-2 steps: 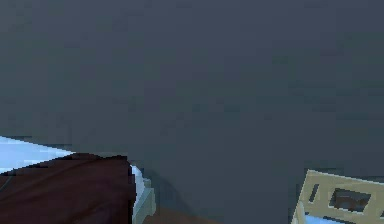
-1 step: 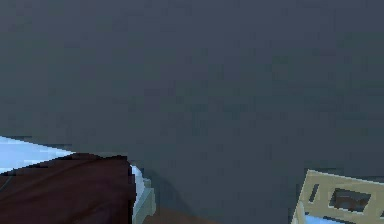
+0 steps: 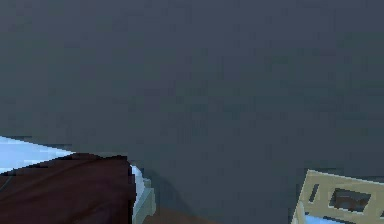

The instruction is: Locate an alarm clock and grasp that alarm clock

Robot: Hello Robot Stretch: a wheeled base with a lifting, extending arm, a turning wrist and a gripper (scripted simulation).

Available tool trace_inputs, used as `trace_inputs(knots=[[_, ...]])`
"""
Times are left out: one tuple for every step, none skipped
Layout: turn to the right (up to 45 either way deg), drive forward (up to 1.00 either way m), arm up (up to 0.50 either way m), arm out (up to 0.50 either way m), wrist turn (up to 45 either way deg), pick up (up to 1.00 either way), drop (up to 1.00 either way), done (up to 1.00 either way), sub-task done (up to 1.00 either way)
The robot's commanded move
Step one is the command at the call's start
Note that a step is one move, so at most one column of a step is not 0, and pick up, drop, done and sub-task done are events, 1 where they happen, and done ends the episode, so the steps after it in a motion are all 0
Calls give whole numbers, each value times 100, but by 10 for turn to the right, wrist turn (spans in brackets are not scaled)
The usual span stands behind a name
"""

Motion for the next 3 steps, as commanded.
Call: trace_inputs(knots=[[0, 0, 0, 44, 0, 0, 0, 0, 0], [0, 0, 0, 0, 450, 0, 0, 0, 0], [0, 0, 0, 0, 450, 0, 0, 0, 0]])
